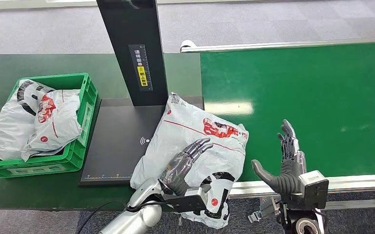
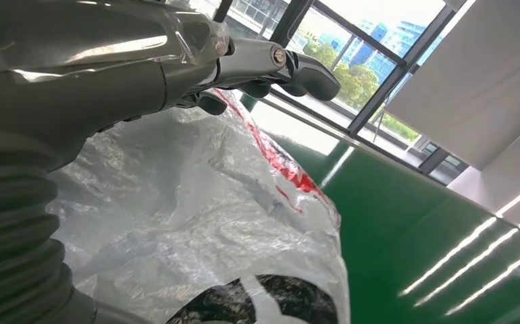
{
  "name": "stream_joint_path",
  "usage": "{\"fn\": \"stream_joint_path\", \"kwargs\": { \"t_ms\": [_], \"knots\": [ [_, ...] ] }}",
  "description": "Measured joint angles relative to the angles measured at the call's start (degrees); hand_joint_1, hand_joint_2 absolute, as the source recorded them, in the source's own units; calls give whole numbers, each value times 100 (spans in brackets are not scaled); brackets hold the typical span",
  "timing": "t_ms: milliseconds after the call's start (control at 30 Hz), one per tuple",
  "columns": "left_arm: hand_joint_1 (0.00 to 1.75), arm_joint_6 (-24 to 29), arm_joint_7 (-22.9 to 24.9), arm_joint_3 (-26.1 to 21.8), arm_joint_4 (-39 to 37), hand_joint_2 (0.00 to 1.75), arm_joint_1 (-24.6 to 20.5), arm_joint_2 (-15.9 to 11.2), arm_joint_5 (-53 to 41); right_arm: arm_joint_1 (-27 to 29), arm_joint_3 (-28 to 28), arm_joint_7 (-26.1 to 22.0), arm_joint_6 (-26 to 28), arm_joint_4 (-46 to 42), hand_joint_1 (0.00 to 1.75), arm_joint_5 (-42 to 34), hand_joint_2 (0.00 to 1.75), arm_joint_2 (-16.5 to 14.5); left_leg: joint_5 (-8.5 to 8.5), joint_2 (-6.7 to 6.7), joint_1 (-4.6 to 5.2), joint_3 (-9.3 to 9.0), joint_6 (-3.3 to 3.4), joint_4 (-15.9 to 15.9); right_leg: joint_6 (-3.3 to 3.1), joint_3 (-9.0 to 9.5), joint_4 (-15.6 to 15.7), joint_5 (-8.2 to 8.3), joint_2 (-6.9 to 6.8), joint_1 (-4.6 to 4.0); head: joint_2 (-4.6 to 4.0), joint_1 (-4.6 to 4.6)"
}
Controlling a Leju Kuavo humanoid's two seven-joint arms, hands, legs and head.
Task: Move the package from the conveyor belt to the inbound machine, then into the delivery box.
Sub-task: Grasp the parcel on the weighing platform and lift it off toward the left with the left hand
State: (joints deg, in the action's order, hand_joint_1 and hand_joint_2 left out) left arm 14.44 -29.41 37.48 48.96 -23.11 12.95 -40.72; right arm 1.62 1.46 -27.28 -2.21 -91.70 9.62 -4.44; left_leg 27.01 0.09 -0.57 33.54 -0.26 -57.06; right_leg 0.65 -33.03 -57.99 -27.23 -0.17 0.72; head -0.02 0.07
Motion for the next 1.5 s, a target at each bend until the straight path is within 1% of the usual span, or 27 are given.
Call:
{"fn": "stream_joint_path", "kwargs": {
  "t_ms": [100,267,500,533,567,633,667,733,1167,1500],
  "knots": [
    [0,20,2,3,-51,175,-9,6,-15,-5,-3,0,0,3,0,0,175,0,0,0,0,0,0,0,0,0,0,0,0,0,1,0],
    [0,181,9,3,-674,175,-109,112,-120,-88,-59,0,-19,28,0,0,175,-18,0,0,0,0,0,0,0,0,0,0,0,0,-1,-1],
    [1,202,28,3,-1181,175,-223,229,-156,-226,-90,0,-80,122,0,3,175,-56,0,-1,0,-1,0,0,0,3,0,0,0,0,0,-1],
    [29,202,28,3,-1225,175,-236,240,-156,-239,-91,0,-81,132,0,4,175,-60,0,-1,0,-1,0,0,0,3,0,0,0,0,0,-1],
    [69,202,28,3,-1264,175,-248,249,-156,-249,-91,0,-81,140,0,5,175,-64,0,-1,0,-1,0,0,0,3,0,0,0,0,0,-1],
    [155,202,28,3,-1331,175,-272,264,-156,-264,-93,0,-81,155,0,6,175,-75,0,-1,0,-1,0,0,0,4,0,0,0,0,-1,-1],
    [171,202,28,3,-1363,175,-285,269,-155,-270,-93,0,-81,162,0,7,175,-79,0,-1,0,-1,0,0,0,4,0,0,0,0,0,-1],
    [175,205,28,3,-1428,175,-313,279,-154,-280,-95,0,-83,173,0,7,175,-85,0,-1,0,-2,0,0,0,4,0,0,0,0,1,-1],
    [175,350,87,3,-1661,175,-474,327,-184,-307,-93,2,-90,178,0,30,175,-134,0,-1,0,-7,0,0,0,10,0,0,0,0,-1,-1],
    [175,572,133,-5,-1677,175,-483,327,-188,-308,-92,8,-105,188,0,52,175,-140,0,-1,0,-7,0,1,0,11,0,0,0,0,-1,0]
  ]
}}
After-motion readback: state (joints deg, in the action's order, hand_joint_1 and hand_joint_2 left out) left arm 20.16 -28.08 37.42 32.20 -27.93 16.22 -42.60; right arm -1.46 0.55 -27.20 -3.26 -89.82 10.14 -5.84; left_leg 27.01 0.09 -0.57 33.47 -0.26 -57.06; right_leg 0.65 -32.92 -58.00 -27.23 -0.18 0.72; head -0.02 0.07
